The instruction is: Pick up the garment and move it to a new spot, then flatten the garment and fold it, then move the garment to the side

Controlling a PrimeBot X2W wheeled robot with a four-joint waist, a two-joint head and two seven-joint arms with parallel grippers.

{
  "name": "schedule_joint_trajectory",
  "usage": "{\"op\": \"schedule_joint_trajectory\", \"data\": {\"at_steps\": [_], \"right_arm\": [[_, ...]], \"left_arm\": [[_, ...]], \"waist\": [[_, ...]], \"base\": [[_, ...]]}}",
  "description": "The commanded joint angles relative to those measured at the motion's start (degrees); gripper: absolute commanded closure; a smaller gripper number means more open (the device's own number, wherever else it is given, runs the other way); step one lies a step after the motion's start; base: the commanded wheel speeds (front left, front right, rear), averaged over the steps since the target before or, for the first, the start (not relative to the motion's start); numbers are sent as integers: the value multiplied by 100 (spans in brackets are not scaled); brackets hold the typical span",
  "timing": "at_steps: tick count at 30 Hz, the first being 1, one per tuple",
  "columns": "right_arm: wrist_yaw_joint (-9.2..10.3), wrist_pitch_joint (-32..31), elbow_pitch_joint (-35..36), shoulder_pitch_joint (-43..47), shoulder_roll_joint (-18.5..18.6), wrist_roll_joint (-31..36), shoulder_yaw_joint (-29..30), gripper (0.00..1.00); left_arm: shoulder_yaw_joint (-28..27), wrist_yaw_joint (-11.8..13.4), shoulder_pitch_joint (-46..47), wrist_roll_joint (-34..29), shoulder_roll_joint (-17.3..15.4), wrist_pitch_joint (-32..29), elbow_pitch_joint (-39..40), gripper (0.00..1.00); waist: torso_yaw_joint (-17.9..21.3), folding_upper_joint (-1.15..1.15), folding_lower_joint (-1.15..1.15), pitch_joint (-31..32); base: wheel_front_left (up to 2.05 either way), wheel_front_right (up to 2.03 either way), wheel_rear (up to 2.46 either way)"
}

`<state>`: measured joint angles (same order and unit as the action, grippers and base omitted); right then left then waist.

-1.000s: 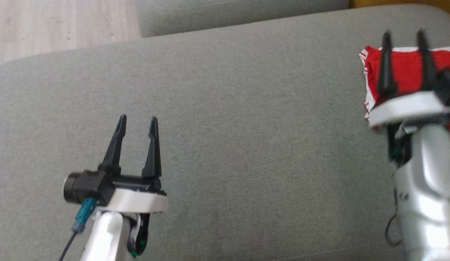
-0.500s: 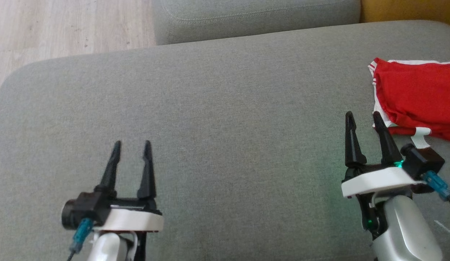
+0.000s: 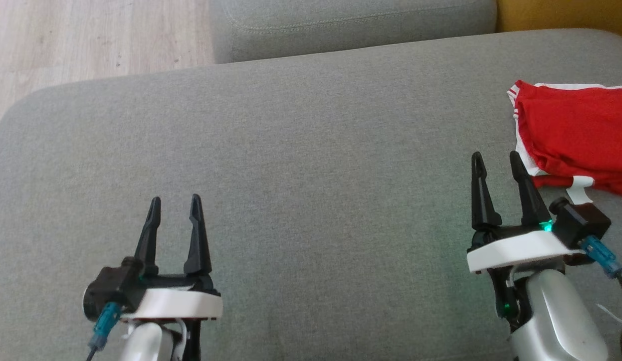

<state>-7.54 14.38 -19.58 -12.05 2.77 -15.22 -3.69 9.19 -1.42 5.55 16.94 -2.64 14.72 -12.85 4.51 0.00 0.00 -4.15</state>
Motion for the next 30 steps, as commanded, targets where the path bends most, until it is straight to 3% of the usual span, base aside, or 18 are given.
{"op": "schedule_joint_trajectory", "data": {"at_steps": [1, 20, 21, 30], "right_arm": [[5, 62, 211, -30, 11, -36, -171, 0], [5, 62, 267, 43, 11, -22, -262, 0], [0, 0, 42, 142, 0, -1, -123, 100], [0, -90, -151, 284, 7, -399, -105, 100]], "left_arm": [[-194, 38, 120, 39, -24, 28, 157, 0], [-385, 67, 50, 487, -23, 28, 141, 0], [-181, 42, -17, 460, 0, -1, -26, 100], [-238, 9, -58, 809, 2, -107, -294, 100]], "waist": [[6, 0, 0, 1], [57, 0, 0, 70], [58, 0, 0, 71], [33, 0, 0, 88]], "base": [[0, 0, 0], [0, 0, 0], [0, 0, 0], [0, 0, 0]]}}
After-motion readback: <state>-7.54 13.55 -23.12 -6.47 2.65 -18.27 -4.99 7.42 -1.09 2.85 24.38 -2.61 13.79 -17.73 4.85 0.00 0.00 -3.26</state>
